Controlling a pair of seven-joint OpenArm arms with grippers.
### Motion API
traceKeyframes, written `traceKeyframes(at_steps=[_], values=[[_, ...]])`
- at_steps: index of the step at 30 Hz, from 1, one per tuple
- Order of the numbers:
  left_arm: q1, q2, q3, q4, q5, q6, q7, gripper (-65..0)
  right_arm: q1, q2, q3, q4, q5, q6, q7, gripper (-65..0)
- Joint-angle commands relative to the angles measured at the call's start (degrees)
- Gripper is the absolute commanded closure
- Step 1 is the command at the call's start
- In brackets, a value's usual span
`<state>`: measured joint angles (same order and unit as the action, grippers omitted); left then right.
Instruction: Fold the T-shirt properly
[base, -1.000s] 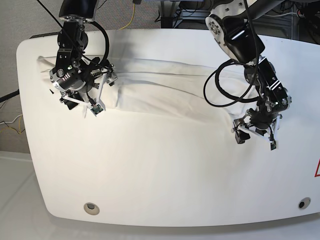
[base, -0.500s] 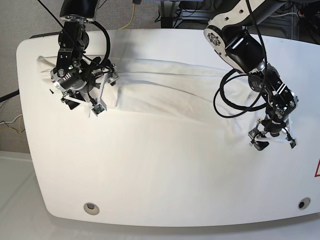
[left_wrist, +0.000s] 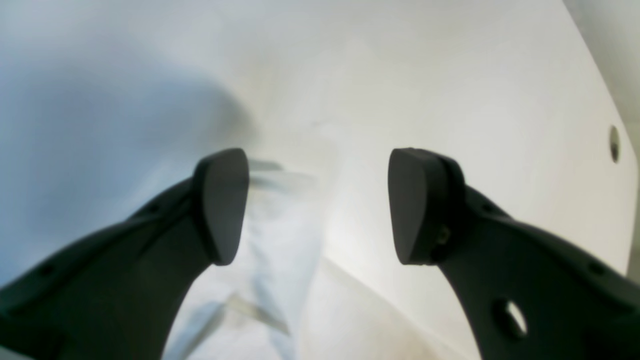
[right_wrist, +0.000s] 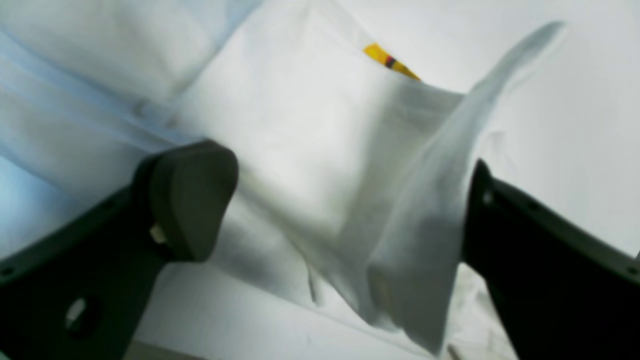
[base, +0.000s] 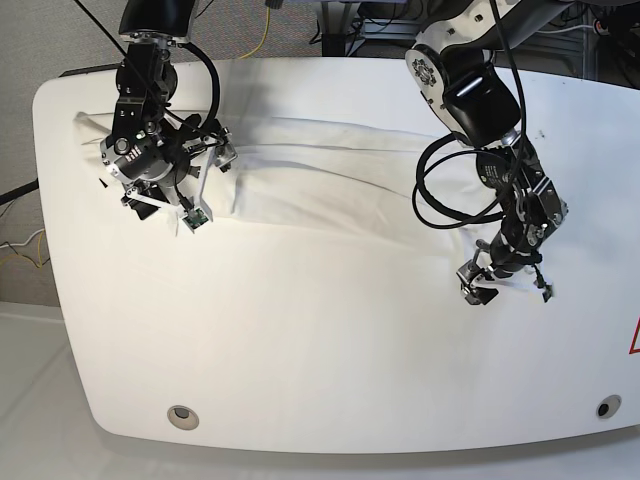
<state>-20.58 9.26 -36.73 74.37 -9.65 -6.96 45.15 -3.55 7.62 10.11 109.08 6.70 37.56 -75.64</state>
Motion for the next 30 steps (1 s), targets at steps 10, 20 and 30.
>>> traceKeyframes(at_steps=[10,20,30], values=[[-0.12,-0.26,0.12,1.02,-0.94,8.5,-1.15,-40.0,0.78,0.51,0.13,0.94,0.11,0.2,0.6,-58.4],[0.67,-0.26,0.47,1.02,-0.94,11.84,-1.32,-40.0,0.78,0.51,0.22,0.94,0.2,0.2,0.6,-58.4],[0.58,-0.26,4.69,1.02,-0.77,14.39,-2.46,-40.0,0.78,0.43,0.22,0.94,0.2,0.2,0.6,-58.4]])
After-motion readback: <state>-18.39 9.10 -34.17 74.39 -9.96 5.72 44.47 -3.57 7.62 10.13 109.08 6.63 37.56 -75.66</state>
